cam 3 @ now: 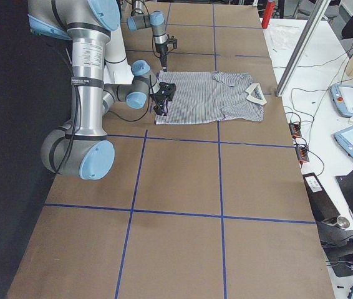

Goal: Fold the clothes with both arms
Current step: 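Position both grippers at the corners of the shirt hem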

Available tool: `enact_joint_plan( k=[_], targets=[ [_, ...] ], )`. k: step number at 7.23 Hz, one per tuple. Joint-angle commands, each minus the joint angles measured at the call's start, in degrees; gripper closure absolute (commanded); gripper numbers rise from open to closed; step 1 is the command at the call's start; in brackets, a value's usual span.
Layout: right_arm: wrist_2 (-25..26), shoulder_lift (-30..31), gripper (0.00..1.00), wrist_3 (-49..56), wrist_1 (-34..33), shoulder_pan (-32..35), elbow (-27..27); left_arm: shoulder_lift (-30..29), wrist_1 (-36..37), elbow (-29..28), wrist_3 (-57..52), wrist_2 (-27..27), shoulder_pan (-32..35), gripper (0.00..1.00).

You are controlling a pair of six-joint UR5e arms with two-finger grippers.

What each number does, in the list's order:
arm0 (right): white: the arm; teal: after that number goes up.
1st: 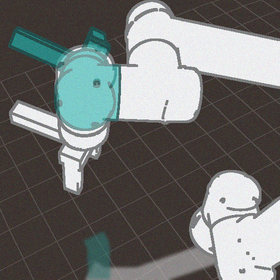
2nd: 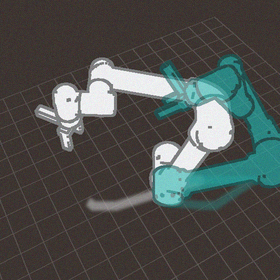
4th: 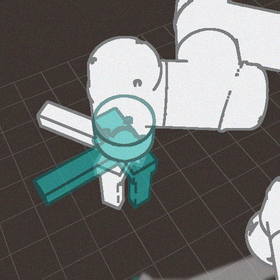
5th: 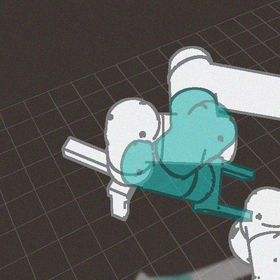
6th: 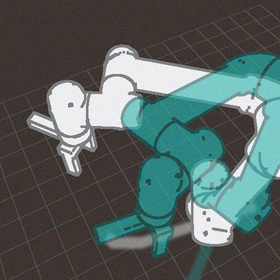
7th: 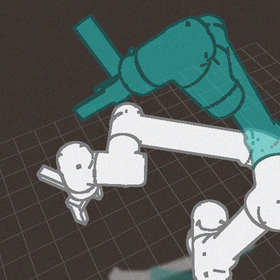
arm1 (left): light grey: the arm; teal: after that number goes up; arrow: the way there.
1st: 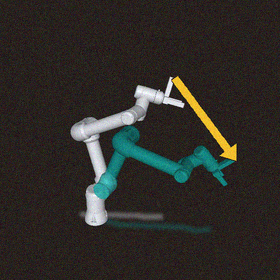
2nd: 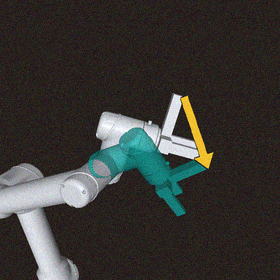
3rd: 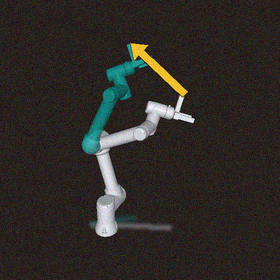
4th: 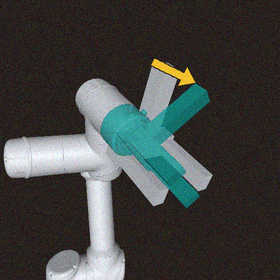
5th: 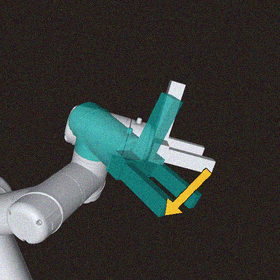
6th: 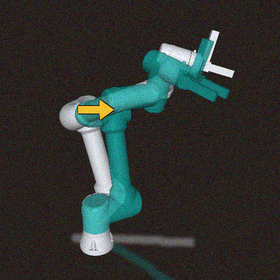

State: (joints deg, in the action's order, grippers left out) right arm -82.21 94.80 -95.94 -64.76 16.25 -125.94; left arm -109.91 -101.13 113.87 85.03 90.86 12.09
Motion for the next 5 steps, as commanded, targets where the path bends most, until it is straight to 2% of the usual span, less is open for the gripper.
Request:
enact_joint_plan(
  k=[1,5],
  targets=[
    [0.1,0.0,0.00,0.0,0.1,-0.1,0.0,1.9,0.1,-0.5,0.4,-0.1,-1.0,0.45],
    [0.1,0.0,0.00,0.0,0.2,-0.1,0.0,1.9,0.1,-2.2,0.1,0.1,-1.7,0.47]
  ],
)
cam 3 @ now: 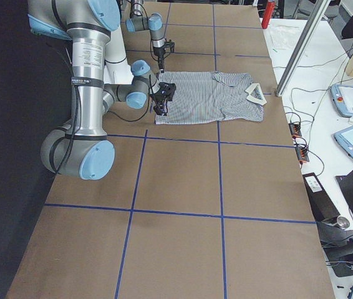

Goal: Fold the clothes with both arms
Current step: 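Position both grippers at the corners of the shirt hem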

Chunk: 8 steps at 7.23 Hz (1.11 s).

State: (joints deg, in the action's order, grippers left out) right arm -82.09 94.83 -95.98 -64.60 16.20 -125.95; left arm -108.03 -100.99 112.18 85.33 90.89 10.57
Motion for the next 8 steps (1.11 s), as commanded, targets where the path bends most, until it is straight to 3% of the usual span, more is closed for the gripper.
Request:
enact_joint_plan(
  k=[1,5,7,8],
  targets=[
    [0.0,0.0,0.00,0.0,0.0,0.0,0.0,-0.1,0.0,-0.5,-0.3,0.3,-0.4,0.49],
    [0.0,0.1,0.00,0.0,0.0,0.1,0.0,-0.3,0.0,-0.4,-0.1,0.2,-0.8,0.60],
    [0.0,0.1,0.00,0.0,0.0,0.1,0.0,-0.2,0.0,-0.4,-0.1,0.2,-0.8,0.60],
    [0.0,0.1,0.00,0.0,0.0,0.1,0.0,-0.3,0.0,-0.4,0.0,0.2,-0.8,0.67]
  ],
)
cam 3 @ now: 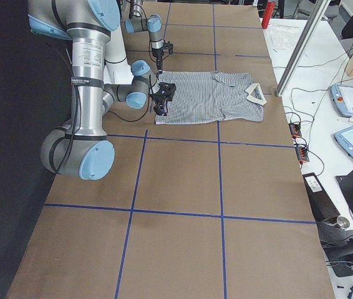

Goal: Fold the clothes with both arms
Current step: 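Position both grippers at the corners of the shirt hem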

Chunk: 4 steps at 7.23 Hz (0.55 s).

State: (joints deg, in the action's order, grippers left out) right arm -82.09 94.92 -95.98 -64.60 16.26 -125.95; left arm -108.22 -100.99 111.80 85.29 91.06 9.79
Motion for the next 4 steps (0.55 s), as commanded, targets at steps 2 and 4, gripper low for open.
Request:
enact_joint_plan(
  k=[2,4],
  targets=[
    [0.0,0.0,0.00,0.0,0.1,0.0,0.0,0.1,0.1,0.0,0.0,0.0,0.0,1.00],
    [0.0,0.0,0.00,0.0,0.1,0.0,0.0,0.2,0.7,0.3,-0.6,0.0,0.1,1.00]
  ],
)
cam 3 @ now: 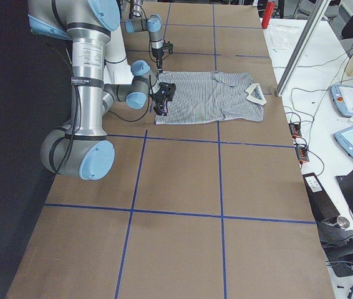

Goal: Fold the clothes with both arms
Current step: 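Position both grippers at the corners of the shirt hem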

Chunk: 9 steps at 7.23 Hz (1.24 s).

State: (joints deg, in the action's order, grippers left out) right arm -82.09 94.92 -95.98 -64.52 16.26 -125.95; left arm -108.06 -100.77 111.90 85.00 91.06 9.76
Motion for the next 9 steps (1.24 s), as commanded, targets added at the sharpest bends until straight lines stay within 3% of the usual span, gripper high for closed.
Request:
enact_joint_plan(
  k=[1,3,4,5,9],
  targets=[
    [0.0,0.0,0.00,0.0,0.0,0.0,0.0,-0.1,1.8,0.9,-0.4,0.1,0.1,1.00],
    [0.2,0.0,0.00,0.0,-0.1,-1.0,0.7,-0.3,1.9,0.9,-0.4,-0.3,0.1,1.00],
    [2.4,-0.2,0.07,0.0,-0.1,-2.8,3.2,-0.2,1.9,0.9,-0.3,-0.4,0.2,1.00],
    [3.5,-0.7,0.21,0.0,0.0,-4.3,5.5,-0.2,1.9,1.0,-0.3,-0.5,0.4,1.00],
    [4.8,-1.1,0.30,-0.5,0.0,-7.1,7.1,-0.3,1.9,1.0,-0.3,-1.7,0.4,1.00]
  ],
)
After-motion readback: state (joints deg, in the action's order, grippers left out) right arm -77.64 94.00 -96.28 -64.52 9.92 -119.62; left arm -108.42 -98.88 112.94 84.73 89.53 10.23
